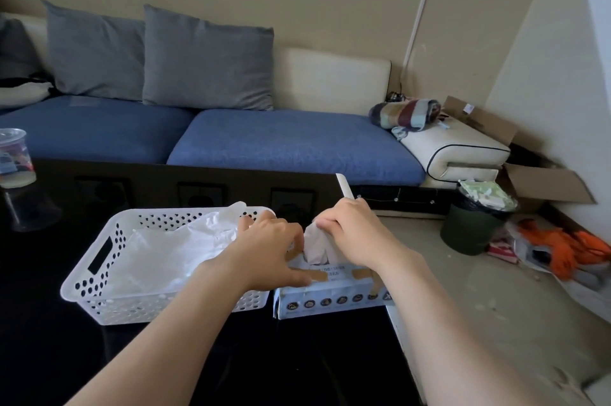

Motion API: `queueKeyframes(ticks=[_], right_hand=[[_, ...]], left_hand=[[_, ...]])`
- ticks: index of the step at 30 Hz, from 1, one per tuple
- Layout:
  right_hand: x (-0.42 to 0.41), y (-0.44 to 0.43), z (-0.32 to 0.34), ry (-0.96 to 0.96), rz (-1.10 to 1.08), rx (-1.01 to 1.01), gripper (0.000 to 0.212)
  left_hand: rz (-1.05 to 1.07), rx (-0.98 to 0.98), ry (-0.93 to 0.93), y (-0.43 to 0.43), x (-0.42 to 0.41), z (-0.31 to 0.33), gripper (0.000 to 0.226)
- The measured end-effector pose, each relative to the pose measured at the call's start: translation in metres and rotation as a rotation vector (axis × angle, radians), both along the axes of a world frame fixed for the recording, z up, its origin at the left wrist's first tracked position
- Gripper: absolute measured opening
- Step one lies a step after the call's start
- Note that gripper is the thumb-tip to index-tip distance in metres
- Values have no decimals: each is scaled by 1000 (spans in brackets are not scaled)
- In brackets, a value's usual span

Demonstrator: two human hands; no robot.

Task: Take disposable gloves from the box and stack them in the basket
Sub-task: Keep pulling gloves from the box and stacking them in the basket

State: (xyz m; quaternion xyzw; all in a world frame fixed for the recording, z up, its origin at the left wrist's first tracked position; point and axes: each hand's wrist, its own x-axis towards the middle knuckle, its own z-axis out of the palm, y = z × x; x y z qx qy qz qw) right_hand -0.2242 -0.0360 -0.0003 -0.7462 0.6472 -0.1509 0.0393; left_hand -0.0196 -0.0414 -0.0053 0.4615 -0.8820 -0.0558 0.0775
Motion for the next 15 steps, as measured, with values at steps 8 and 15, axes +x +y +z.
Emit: queueKeyframes(ticks=[8,15], right_hand=[[1,11,19,-497,-92,-184,36],[3,11,29,-851,-190,-488,43]], left_hand=[[-4,29,-12,2,-2,-1,51],[18,63,-14,3,-2,0,47]])
